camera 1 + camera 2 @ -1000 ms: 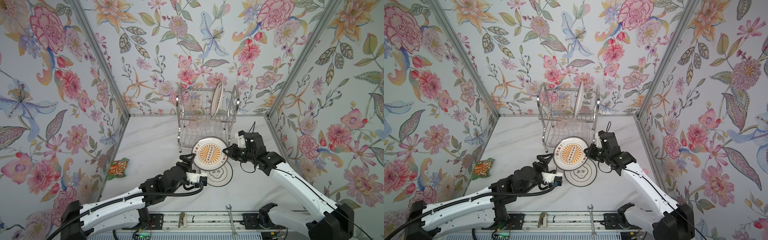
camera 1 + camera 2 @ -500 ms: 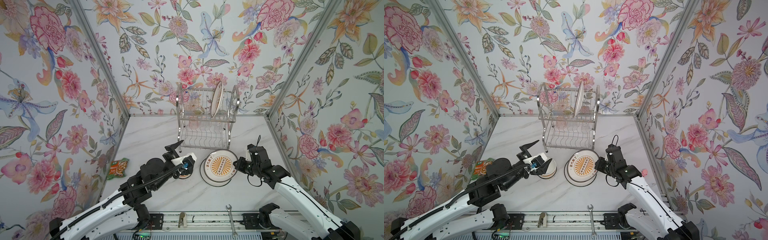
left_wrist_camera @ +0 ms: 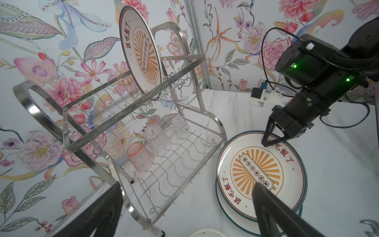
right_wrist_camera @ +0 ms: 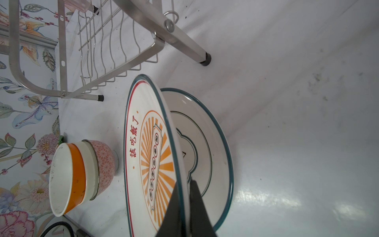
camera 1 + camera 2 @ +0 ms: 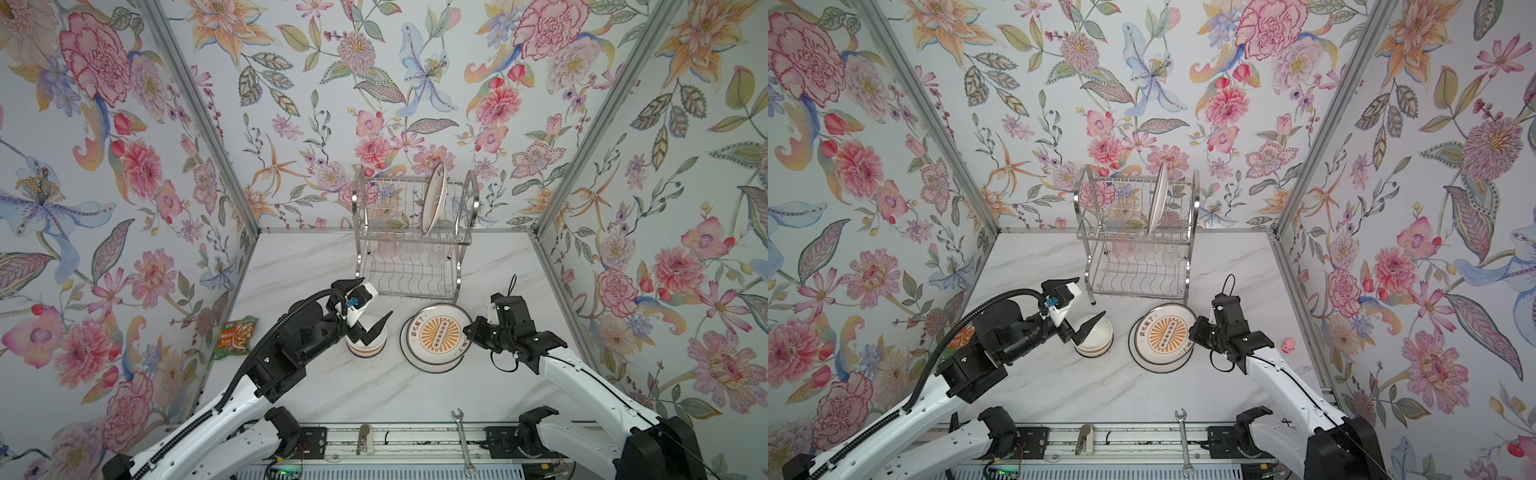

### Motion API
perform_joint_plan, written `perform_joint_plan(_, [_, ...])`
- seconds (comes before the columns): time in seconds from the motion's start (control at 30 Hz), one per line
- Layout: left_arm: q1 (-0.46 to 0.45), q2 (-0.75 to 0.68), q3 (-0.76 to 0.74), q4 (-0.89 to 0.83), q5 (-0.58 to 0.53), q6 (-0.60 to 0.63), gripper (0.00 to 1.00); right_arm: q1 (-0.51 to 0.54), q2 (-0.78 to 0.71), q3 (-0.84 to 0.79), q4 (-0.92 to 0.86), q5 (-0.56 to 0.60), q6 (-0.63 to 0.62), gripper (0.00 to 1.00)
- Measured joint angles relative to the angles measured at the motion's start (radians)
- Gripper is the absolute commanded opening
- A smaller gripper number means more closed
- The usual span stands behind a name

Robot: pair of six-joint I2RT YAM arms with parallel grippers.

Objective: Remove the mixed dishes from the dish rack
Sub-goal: 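Lower the printed plate onto the green-rimmed plate with the right gripper while left releases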

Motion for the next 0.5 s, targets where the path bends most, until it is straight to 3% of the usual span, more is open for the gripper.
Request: perform_joint_plan(0.5, [0.086,0.056,0.0,0.011,0.126,-0.08,0.99,-0.043,0.051,-0.052,0.083,-0.057,0.0,0.04])
